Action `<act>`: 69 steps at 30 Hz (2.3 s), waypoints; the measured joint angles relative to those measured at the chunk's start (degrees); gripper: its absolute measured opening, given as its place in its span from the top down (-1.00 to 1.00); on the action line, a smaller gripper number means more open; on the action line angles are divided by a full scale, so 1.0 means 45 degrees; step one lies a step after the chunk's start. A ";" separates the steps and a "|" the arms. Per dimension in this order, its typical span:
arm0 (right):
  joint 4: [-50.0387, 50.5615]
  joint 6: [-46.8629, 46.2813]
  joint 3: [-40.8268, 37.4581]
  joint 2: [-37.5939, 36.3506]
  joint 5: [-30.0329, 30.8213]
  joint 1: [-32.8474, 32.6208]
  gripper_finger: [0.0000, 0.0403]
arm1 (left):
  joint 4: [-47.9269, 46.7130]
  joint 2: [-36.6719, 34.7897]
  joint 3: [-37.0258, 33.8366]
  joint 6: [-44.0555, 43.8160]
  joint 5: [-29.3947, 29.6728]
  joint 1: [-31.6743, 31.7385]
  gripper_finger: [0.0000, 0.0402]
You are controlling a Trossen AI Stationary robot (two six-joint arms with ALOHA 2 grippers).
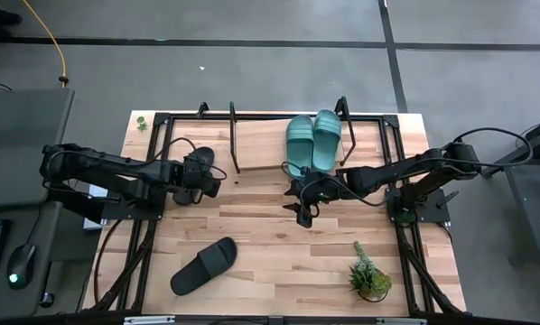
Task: Pick and place slides into the shelf
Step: Put the top black slipper on the shelf
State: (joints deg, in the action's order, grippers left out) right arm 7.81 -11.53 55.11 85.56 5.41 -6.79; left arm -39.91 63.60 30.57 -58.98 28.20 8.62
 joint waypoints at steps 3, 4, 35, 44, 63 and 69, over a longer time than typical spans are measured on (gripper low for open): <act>-0.0005 0.0000 0.0000 0.0000 0.0000 0.0000 0.04 | -0.0009 0.0255 -0.0005 -0.0005 0.0041 0.0001 0.13; -0.0015 0.0000 0.0000 0.0000 0.0000 0.0000 0.04 | 0.0013 0.0341 -0.0005 -0.0005 0.0037 -0.0003 0.13; -0.0097 -0.0097 0.0000 0.0000 0.0000 0.0000 0.04 | 0.2468 0.0678 -0.1054 0.0146 0.2209 0.0002 0.13; -0.0097 -0.0097 0.0000 0.0000 0.0000 0.0000 0.04 | 0.2641 0.0678 -0.1054 0.0141 0.3080 0.0001 0.13; -0.0087 -0.0007 0.0000 0.0000 0.0000 0.0000 0.04 | 0.1015 0.0673 0.0559 0.5936 0.0172 -0.0009 0.13; -0.0078 0.0000 0.0000 0.0000 0.0000 0.0000 0.04 | -0.1207 0.0673 0.0889 0.6062 0.1338 -0.0006 0.13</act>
State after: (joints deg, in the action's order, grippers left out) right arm 7.46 -11.53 55.11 85.56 5.41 -6.79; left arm -45.35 66.63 34.57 -31.70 34.22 8.59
